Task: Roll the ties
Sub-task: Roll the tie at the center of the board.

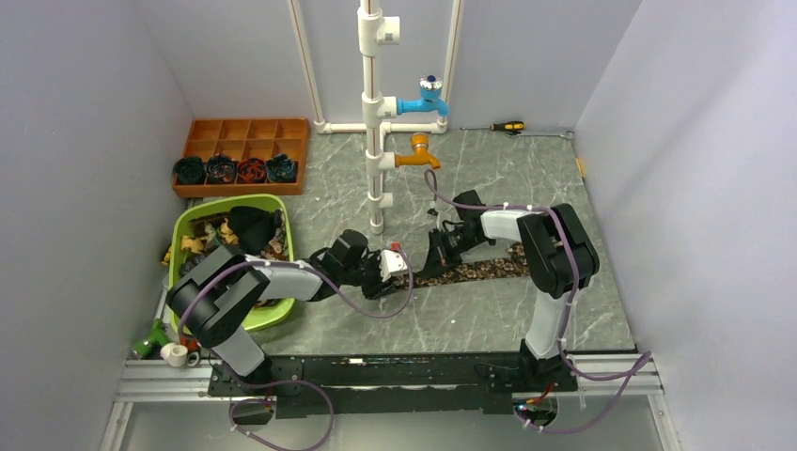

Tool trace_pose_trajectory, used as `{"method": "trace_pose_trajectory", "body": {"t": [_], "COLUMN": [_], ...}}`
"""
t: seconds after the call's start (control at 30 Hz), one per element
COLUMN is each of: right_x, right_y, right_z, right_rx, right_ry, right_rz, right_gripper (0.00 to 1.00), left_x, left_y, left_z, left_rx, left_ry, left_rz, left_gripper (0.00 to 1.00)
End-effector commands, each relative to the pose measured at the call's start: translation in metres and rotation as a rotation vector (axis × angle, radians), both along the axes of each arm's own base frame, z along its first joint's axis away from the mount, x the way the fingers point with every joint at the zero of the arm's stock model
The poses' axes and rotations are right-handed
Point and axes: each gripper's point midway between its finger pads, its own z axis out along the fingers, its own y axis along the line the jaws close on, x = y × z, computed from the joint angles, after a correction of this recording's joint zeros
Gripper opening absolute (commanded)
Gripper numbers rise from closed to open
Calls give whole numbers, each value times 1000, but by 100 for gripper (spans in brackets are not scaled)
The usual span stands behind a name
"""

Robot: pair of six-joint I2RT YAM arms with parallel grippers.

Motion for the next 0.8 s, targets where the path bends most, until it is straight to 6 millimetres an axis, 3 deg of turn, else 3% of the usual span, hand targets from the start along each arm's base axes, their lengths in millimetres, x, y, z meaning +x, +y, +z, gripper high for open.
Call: {"method": "trace_pose_trajectory", "body": {"t": [0.0,0.2,0.43,0.6,0.77], "right_x": [3,3,1,2,2], "right_y": [-12,-12,-11,-10,-10], "right_z": [-25,-22,-23,-21,-19], "right_rx": [-104,-98,-93,-85,-81], "right_ry": [-42,-62,-56,-58,-58], "right_rz": [27,34,30,23,13], "right_gripper": [0,0,0,0,0], "left_x": [-5,1,9,13,13], "left_y": [-14,-35,-59,-70,-66], "left_z": [28,43,43,29,9], "left_rx": [-74,-120,-131,-111,-72], "left_ry": [-14,13,25,59,66], "left_rz": [-63,-67,-78,-62,-50], "left_gripper": [44,41,43,47,49]}}
